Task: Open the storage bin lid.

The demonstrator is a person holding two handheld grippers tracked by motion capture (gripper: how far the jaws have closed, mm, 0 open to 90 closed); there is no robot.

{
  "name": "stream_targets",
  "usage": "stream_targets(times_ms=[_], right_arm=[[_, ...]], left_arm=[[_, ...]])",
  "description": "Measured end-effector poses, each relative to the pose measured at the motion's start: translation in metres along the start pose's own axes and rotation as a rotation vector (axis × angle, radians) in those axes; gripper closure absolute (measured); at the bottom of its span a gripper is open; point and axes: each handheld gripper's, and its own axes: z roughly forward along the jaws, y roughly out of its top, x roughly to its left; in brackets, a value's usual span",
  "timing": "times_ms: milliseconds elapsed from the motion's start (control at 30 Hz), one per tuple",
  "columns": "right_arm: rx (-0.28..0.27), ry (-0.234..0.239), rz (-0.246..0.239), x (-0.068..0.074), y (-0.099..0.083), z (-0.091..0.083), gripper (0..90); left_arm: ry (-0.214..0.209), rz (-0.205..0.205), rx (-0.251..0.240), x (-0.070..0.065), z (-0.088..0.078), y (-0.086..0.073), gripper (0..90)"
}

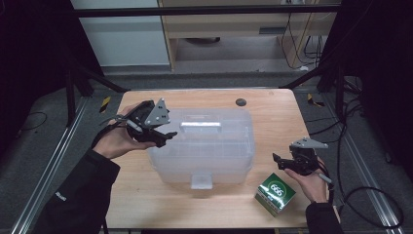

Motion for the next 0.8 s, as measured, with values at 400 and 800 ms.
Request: stream_targets(times_ms=[400,800], right_arm=[[0.015,0.007,-0.001,0.001,0.0,0.001,27.7],[0.022,0.012,0.002,0.001,0.001,0.001,29.4]], left_arm=[[-0.033,0.081,0.043,-0.003,0.02,0.013,36.8],[-0.053,0.166,0.085,-0.003,0.038,0.024,47.2]])
